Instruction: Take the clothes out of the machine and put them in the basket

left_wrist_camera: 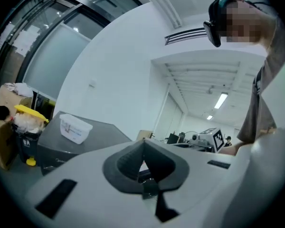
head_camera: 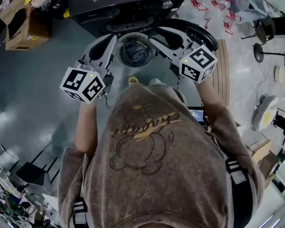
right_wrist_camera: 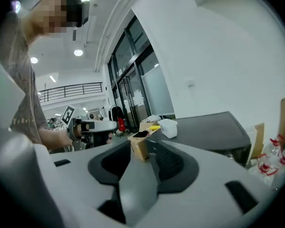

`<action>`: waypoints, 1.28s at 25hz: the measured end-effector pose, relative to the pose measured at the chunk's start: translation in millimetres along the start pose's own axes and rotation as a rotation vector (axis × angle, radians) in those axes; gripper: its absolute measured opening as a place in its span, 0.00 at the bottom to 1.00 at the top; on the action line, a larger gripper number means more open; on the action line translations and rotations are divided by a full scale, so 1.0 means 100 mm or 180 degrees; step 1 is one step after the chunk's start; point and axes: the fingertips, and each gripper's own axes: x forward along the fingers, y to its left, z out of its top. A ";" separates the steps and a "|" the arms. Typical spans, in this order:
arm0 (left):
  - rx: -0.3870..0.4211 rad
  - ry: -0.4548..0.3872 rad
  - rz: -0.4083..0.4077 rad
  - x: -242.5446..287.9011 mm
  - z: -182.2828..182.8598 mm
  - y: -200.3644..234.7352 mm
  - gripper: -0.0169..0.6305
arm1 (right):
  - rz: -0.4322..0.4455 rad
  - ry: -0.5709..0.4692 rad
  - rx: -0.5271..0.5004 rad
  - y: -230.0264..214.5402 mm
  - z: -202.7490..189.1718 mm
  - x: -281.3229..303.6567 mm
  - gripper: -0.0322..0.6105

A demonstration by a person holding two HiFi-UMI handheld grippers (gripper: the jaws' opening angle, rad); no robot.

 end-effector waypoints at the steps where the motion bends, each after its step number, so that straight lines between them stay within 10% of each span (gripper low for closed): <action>1: 0.0046 0.0008 -0.0024 0.00 0.05 -0.04 0.04 | -0.0015 -0.0025 -0.0007 0.01 0.05 -0.03 0.30; 8: 0.0272 -0.0036 -0.0046 0.11 0.12 -0.28 0.04 | -0.0064 -0.0276 -0.0069 -0.05 0.33 -0.28 0.27; 14: 0.0388 -0.0138 -0.0004 0.27 0.02 -0.39 0.04 | -0.0002 -0.0254 -0.0197 -0.19 0.31 -0.39 0.05; 32: 0.0402 -0.0280 0.0487 0.54 -0.28 -0.14 0.04 | -0.0171 -0.0364 -0.0224 -0.66 -0.06 -0.36 0.05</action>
